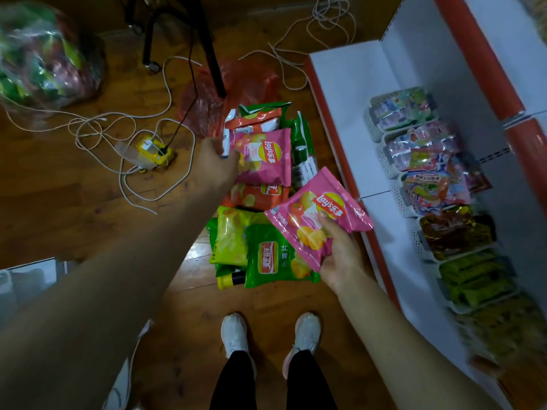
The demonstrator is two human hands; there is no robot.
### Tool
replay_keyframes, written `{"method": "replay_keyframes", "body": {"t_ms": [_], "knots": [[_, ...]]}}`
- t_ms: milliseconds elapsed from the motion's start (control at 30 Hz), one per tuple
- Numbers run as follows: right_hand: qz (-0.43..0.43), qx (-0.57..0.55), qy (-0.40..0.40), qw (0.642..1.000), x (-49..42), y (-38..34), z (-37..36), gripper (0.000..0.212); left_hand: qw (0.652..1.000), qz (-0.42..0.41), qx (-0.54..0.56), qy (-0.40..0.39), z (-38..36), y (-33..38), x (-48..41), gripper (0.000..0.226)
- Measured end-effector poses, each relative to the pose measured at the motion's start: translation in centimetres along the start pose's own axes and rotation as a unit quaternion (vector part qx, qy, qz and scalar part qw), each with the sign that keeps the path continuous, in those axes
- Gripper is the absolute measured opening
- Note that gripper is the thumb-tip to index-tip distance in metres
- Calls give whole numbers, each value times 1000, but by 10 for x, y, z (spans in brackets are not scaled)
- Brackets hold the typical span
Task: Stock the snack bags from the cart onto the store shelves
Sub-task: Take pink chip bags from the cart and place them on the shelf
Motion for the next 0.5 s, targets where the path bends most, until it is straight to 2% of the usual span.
{"method": "replay_keyframes", "body": {"t_ms": [100,200,367,500], "knots": [[-2,-4,-1,1000,-7,2,6,69,998,41,-18,-40,-14,-4,-20,75],[-5,-4,4,1000,-13,3,10,66,995,84,-28,-47,-24,-10,-22,87],[-9,-2,2,1000,-16,4,10,66,992,112,52,-27,-30,-16,-17,82],[-3,7,-10,1000,-14,2,7,69,989,112,101,3,-26,-11,-11,66]]}}
Point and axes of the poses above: each hand's wrist, its own x-axis away from the middle knuckle, its own z-axis out of the back of the hand, y = z × x, the point moved 7 cm from there along -x, towards the middle knuckle, and after that the axes turned 6 degrees about x, right-handed, at the moved point
